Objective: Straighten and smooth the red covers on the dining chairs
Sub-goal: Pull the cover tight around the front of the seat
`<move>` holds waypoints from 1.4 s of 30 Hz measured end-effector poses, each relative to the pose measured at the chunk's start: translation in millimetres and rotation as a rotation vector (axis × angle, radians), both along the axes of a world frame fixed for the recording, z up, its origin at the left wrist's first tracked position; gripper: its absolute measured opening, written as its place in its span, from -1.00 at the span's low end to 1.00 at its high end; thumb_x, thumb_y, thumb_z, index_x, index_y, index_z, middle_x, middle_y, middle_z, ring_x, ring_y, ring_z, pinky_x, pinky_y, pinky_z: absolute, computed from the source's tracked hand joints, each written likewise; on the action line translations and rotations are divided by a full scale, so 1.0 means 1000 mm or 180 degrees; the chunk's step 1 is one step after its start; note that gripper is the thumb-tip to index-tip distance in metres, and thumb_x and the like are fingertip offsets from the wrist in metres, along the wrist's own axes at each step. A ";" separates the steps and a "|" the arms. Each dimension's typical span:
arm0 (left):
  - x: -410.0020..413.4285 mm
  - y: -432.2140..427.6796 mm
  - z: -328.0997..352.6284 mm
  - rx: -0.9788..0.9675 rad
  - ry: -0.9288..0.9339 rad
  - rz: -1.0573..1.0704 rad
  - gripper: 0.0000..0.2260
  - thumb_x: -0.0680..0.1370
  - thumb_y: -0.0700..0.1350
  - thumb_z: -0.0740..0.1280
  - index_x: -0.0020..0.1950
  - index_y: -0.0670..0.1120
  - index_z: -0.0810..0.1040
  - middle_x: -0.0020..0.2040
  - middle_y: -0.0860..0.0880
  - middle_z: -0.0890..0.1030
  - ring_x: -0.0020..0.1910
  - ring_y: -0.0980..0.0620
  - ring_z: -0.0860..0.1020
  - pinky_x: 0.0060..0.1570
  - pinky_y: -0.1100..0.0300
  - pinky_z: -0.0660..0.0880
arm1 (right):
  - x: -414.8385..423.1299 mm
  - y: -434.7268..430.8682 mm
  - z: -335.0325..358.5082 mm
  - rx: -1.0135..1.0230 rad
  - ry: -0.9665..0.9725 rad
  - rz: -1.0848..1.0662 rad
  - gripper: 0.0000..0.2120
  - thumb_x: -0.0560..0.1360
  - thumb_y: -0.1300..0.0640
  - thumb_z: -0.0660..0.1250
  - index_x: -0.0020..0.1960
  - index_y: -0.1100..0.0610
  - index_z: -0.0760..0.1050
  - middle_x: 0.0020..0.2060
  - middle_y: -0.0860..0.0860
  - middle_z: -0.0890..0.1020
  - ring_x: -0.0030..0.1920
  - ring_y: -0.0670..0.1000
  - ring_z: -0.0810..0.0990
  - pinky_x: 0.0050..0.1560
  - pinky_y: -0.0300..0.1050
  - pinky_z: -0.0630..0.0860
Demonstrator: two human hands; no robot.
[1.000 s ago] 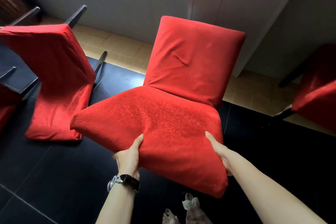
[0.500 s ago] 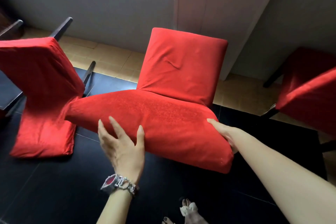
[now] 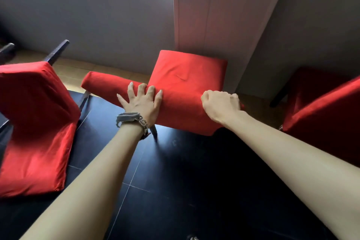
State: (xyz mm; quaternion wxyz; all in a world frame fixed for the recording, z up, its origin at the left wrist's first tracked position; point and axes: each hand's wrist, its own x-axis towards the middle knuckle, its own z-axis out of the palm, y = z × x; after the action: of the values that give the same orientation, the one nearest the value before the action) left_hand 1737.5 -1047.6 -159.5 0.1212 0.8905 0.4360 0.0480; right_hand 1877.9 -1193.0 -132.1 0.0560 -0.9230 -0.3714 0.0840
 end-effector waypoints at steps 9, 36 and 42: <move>0.056 0.028 0.004 0.0107 -0.0304 0.0112 -0.54 0.63 0.17 -0.09 0.42 0.01 0.31 0.48 -0.01 0.22 0.53 -0.08 -0.09 0.35 -0.38 -0.15 | 0.029 0.030 -0.014 0.0651 -0.0908 0.0090 -0.64 0.62 0.01 -0.02 -0.01 0.14 0.51 -0.01 0.11 0.62 0.02 0.18 0.52 0.13 0.03 0.26; 0.101 0.022 -0.022 0.0424 -0.1833 0.0446 -0.53 0.61 0.06 -0.04 0.47 -0.07 0.29 0.52 -0.03 0.22 0.54 -0.06 0.02 0.45 -0.18 -0.09 | 0.071 0.058 -0.025 0.1760 -0.1445 0.0081 -0.66 0.58 0.07 0.09 0.00 0.10 0.64 -0.06 0.00 0.68 -0.05 0.09 0.62 0.12 0.01 0.30; 0.027 -0.003 -0.060 -0.0374 -0.2262 0.0780 -0.47 0.63 0.03 0.09 0.54 -0.12 0.06 0.53 -0.08 0.15 0.51 0.00 0.12 0.47 -0.05 0.04 | -0.026 0.074 -0.066 0.2047 -0.0929 0.1119 -0.51 0.48 0.20 0.28 0.41 0.07 0.41 0.42 0.11 0.37 0.45 0.05 0.27 0.44 0.25 -0.09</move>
State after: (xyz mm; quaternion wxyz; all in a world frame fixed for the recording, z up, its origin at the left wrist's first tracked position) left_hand 1764.6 -1051.0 -219.7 0.3091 0.7510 0.4721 0.3429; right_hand 1851.7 -1119.1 -198.4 0.2736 -0.7829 -0.5352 -0.1604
